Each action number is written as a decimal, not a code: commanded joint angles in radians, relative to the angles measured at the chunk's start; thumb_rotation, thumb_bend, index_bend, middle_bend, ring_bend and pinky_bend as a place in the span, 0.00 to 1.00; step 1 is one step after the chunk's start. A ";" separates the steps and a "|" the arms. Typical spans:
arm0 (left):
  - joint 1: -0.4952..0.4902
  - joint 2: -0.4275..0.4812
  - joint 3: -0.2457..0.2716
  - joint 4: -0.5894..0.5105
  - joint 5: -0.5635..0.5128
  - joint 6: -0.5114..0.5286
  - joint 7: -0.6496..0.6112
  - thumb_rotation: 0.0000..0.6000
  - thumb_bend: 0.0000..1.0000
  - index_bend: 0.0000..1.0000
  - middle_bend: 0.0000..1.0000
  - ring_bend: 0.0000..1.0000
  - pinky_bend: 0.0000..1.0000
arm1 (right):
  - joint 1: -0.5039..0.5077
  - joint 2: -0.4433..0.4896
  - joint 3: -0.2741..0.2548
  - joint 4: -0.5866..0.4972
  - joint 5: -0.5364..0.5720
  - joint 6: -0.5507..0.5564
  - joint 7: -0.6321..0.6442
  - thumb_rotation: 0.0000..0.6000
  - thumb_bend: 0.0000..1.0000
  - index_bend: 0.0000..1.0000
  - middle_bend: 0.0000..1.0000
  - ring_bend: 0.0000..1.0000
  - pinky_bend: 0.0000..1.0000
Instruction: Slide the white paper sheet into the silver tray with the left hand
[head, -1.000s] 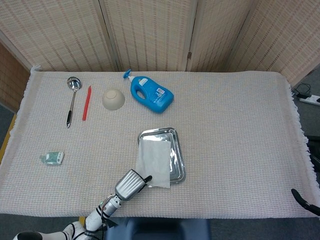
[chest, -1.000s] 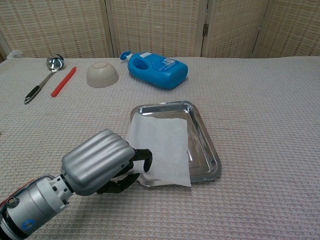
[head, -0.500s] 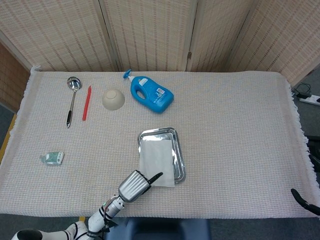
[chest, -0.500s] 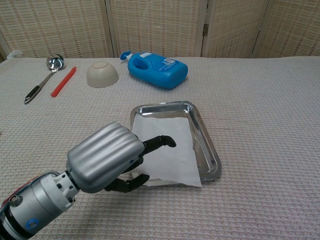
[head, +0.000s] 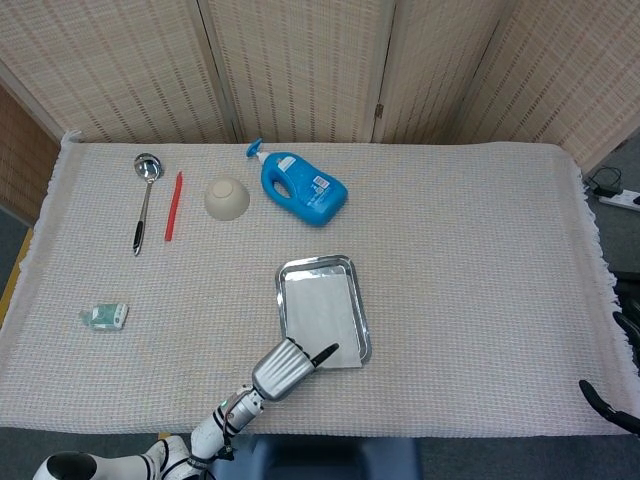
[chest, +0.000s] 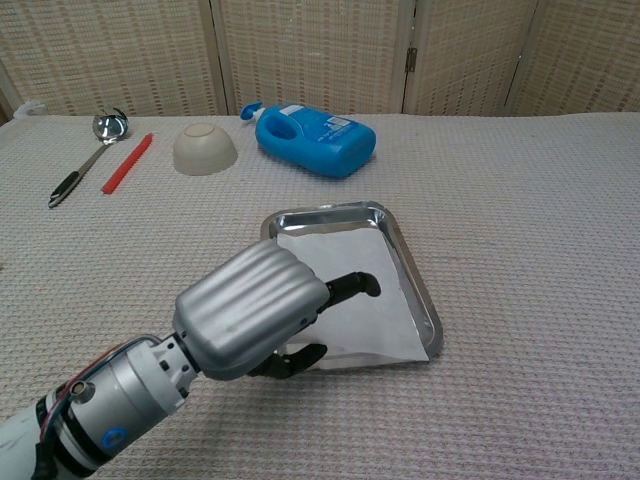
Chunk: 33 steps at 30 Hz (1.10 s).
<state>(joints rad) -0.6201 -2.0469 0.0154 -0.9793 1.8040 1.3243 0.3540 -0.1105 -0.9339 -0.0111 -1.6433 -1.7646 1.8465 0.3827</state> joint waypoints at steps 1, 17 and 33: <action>-0.007 -0.002 -0.012 0.005 -0.004 0.006 -0.001 1.00 0.41 0.28 1.00 1.00 1.00 | 0.000 -0.002 -0.002 0.000 -0.004 -0.002 -0.005 1.00 0.32 0.00 0.00 0.00 0.00; 0.033 0.081 0.009 -0.114 -0.057 -0.023 0.076 1.00 0.16 0.27 1.00 1.00 1.00 | -0.015 0.007 0.005 0.014 0.007 0.041 0.048 1.00 0.32 0.00 0.00 0.00 0.00; 0.059 0.216 0.012 -0.352 -0.099 -0.066 0.165 1.00 0.23 0.26 1.00 1.00 1.00 | -0.017 0.002 0.004 0.017 -0.002 0.042 0.038 1.00 0.32 0.00 0.00 0.00 0.00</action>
<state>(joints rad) -0.5663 -1.8527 0.0303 -1.3070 1.7208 1.2706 0.5126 -0.1270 -0.9317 -0.0068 -1.6262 -1.7666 1.8883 0.4200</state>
